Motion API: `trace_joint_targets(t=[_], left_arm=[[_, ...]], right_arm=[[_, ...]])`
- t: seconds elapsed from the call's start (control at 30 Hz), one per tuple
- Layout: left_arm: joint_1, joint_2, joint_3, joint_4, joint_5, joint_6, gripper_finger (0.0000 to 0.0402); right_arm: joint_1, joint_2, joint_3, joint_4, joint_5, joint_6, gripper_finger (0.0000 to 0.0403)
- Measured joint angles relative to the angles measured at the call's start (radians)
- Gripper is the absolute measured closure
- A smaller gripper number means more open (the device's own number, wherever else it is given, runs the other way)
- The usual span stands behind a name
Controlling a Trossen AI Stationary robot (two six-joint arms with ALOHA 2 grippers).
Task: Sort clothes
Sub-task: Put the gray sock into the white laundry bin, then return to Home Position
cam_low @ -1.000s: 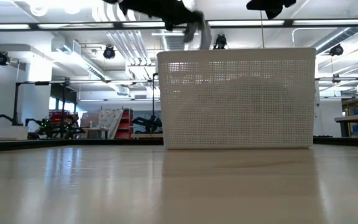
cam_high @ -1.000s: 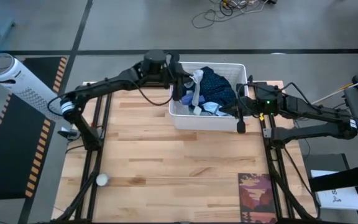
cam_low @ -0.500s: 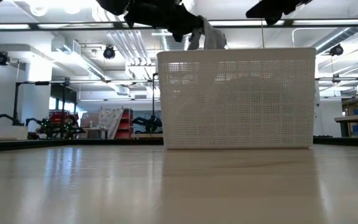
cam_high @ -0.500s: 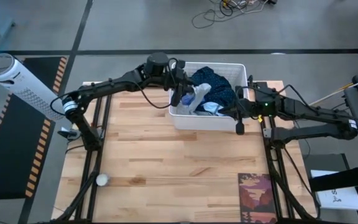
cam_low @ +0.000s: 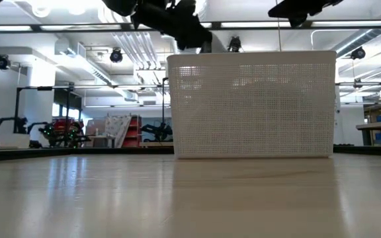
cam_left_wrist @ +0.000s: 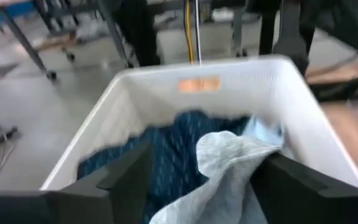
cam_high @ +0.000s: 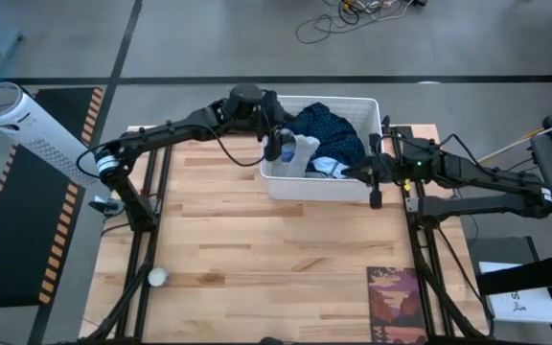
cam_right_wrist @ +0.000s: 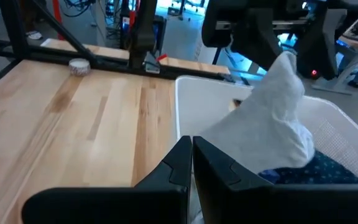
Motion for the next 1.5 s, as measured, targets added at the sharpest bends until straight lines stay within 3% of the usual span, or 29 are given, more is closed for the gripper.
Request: trace_joint_targets(t=[0.27, 0.5, 0.63, 0.8, 0.93, 1.03, 1.13, 1.3, 1.5], left_arm=[[0.001, -0.016, 0.0, -0.231, -0.077, 0.084, 0.0119], [0.001, -0.024, 0.016, -0.41, -0.08, 0.112, 0.0131], [0.0, -0.043, 0.016, -0.427, -0.079, 0.144, 0.0149], [-0.022, -0.095, 0.012, -0.33, -0.079, 0.149, 0.021], [-0.035, -0.138, 0.005, -0.255, -0.073, 0.123, 0.0304], [-0.035, -0.174, -0.014, -0.21, 0.023, 0.097, 0.038], [-0.042, -0.213, -0.066, -0.071, 0.118, 0.028, 0.0388], [-0.077, -0.295, -0.229, 0.153, 0.121, 0.015, 0.0399], [-0.093, -0.458, -0.478, 0.286, 0.121, 0.015, 0.0401]], right_arm=[[0.0, -0.02, -0.025, -0.006, 0.0, 0.0, 0.0403], [0.0, -0.02, -0.025, -0.004, 0.0, 0.0, 0.0403], [0.0, -0.02, -0.025, -0.005, 0.0, -0.001, 0.0403], [0.0, -0.022, -0.035, -0.007, 0.002, -0.028, 0.0403], [0.0, -0.041, -0.035, -0.003, 0.002, -0.046, 0.0403], [0.0, -0.062, -0.042, -0.005, 0.002, -0.056, 0.0403], [-0.002, -0.093, -0.055, -0.003, 0.003, -0.072, 0.0403], [-0.029, -0.154, -0.105, 0.004, 0.004, -0.068, 0.0403], [-0.079, -0.243, -0.206, 0.043, 0.003, -0.04, 0.0403]])
